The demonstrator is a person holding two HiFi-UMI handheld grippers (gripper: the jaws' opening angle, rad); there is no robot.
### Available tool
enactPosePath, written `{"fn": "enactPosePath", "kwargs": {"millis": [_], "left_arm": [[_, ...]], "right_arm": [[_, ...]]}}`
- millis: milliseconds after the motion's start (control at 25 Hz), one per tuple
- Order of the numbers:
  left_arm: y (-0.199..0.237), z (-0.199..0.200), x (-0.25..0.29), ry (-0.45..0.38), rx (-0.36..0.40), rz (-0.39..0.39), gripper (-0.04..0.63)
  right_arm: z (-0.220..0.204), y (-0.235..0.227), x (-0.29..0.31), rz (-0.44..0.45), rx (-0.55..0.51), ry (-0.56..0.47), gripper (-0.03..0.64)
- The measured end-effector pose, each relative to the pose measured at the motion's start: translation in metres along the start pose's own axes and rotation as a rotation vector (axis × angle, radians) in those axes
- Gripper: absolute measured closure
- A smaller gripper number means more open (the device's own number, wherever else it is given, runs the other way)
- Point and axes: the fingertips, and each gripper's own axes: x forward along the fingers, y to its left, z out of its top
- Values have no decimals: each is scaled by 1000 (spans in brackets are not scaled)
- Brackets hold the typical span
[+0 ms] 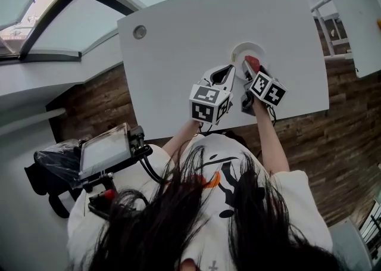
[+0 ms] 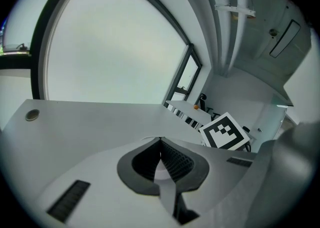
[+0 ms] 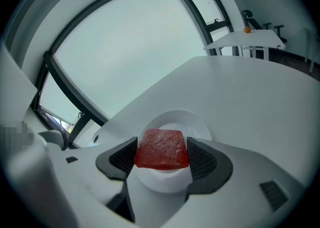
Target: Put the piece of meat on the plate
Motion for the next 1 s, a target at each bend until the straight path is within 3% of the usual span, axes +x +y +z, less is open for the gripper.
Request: {"fn": "enactPosePath", "kwargs": {"millis": [560, 1000], "left_arm": [[8, 4, -2, -16, -14, 18, 589], [10, 4, -2, -20, -2, 21, 590]], "right_arm": [[-5, -2, 17, -138, -316, 112, 302], [-10, -10, 23, -183, -422, 102, 302]]}}
